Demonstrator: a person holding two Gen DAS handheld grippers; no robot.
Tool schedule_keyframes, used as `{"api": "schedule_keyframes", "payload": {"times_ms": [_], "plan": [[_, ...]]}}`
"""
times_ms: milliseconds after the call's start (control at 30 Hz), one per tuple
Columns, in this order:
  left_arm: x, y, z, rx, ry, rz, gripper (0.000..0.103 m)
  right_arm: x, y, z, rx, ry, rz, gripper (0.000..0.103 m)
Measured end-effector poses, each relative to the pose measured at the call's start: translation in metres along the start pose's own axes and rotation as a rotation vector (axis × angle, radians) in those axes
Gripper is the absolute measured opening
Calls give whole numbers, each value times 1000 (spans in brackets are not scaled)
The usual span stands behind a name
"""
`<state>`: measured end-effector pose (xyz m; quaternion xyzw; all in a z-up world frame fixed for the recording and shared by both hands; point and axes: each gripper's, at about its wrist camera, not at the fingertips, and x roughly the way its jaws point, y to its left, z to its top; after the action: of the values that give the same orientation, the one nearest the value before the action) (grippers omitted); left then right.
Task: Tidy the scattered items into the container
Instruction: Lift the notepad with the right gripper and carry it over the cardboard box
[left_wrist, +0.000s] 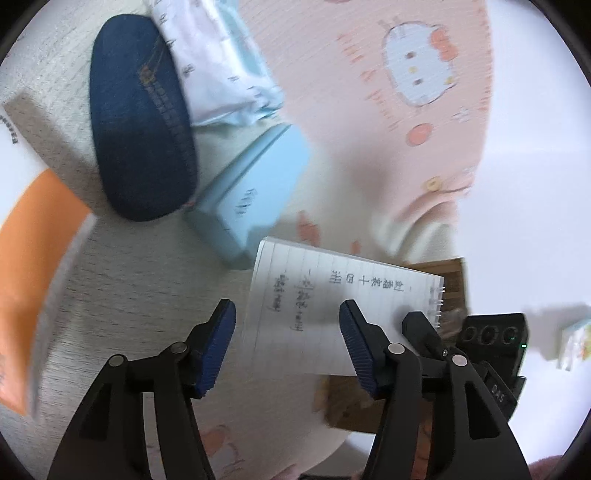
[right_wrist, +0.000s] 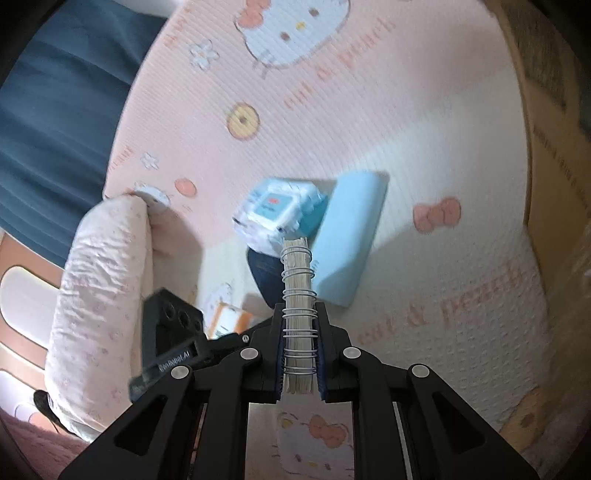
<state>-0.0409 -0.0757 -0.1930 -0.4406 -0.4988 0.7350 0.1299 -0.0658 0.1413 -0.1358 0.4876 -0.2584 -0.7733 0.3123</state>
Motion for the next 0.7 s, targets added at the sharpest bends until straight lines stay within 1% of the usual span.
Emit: {"api": "schedule_keyframes", "payload": {"times_ms": [33, 133, 200, 267, 300, 333, 367, 400, 433, 500, 533, 600, 700], "plan": [[0, -2, -2, -8, -17, -48, 64, -6, 2, 2, 8, -17, 11, 11], [-2, -4, -4, -40, -46, -133, 66, -25, 3, 5, 25, -70, 42, 11], [-3, -9, -6, -54, -68, -191, 66, -35, -1, 6, 54, -86, 73, 11], [-2, -18, -7, -39, -71, -230, 65, -41, -5, 6, 99, -95, 112, 11], [-3, -23, -7, -25, -64, -240, 63, -44, -6, 6, 109, -100, 118, 11], [-3, -29, -8, -12, -77, -217, 51, -48, -5, 5, 105, -113, 103, 11], [-6, -37, -9, 17, -103, -176, 44, -53, -2, 5, 88, -127, 61, 11], [-7, -43, -9, 39, -110, -161, 38, -57, 2, 5, 56, -127, 5, 11], [-9, -47, -10, 57, -116, -151, 32, -61, 6, 5, 35, -133, -30, 11], [-14, -62, -10, 107, -135, -136, 31, -68, 12, 5, 19, -141, -37, 11], [-16, -68, -10, 131, -139, -130, 29, -71, 18, 5, -8, -144, -57, 11], [-19, -84, -8, 194, -143, -104, 27, -76, 33, 4, -83, -157, -141, 11], [-25, -102, -11, 261, -152, -85, 27, -86, 46, 8, -129, -173, -195, 11]]}}
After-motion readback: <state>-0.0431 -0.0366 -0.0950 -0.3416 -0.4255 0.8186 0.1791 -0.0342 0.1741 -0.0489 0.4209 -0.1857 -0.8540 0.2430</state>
